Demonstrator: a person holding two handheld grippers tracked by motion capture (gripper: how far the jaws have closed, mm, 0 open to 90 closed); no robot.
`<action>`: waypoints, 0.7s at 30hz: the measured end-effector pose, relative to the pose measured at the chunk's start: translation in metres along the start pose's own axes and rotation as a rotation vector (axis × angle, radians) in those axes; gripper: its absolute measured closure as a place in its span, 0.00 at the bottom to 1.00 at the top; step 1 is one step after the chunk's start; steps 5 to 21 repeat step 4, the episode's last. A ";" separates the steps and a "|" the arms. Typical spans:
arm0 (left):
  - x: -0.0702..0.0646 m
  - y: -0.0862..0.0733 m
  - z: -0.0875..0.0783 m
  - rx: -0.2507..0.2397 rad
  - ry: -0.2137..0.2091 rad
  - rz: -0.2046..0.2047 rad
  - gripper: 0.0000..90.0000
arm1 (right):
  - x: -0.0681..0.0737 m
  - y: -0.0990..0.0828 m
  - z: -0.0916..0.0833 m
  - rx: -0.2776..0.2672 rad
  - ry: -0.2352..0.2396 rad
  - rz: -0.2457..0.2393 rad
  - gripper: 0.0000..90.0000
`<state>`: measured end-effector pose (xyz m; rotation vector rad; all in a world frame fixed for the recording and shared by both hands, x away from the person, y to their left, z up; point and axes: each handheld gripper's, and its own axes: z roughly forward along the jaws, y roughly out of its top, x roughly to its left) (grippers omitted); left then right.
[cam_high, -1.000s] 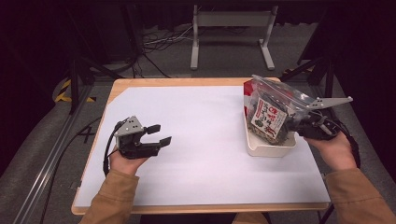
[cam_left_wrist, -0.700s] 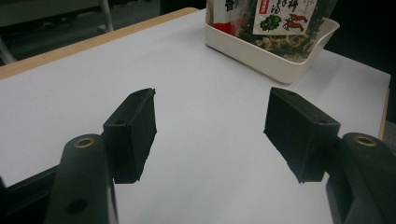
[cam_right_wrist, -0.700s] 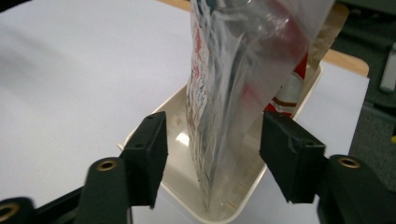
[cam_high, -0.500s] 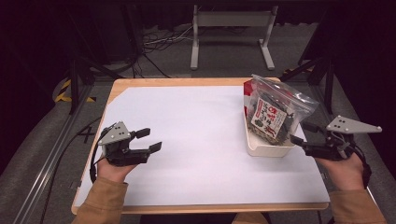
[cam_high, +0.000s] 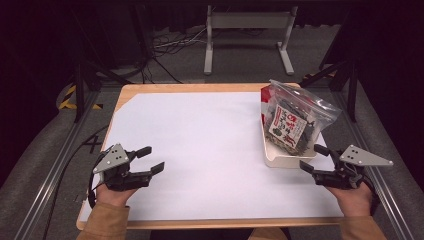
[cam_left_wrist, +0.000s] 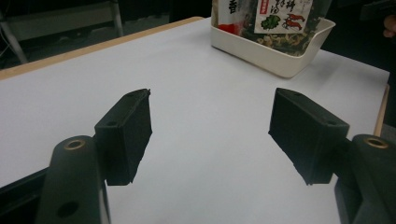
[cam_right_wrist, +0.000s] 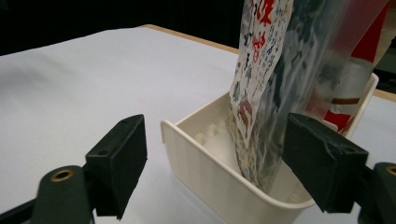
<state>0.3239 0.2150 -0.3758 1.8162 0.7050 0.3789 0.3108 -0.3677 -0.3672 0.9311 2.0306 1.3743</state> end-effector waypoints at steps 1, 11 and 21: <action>0.001 -0.001 -0.001 -0.004 0.004 0.005 0.32 | 0.001 -0.003 0.002 -0.008 0.001 0.011 0.23; 0.003 -0.003 -0.002 -0.011 0.004 -0.005 0.32 | 0.004 -0.006 0.004 0.003 0.004 -0.005 0.22; 0.003 -0.003 -0.002 -0.011 0.004 -0.005 0.32 | 0.004 -0.006 0.004 0.003 0.004 -0.005 0.22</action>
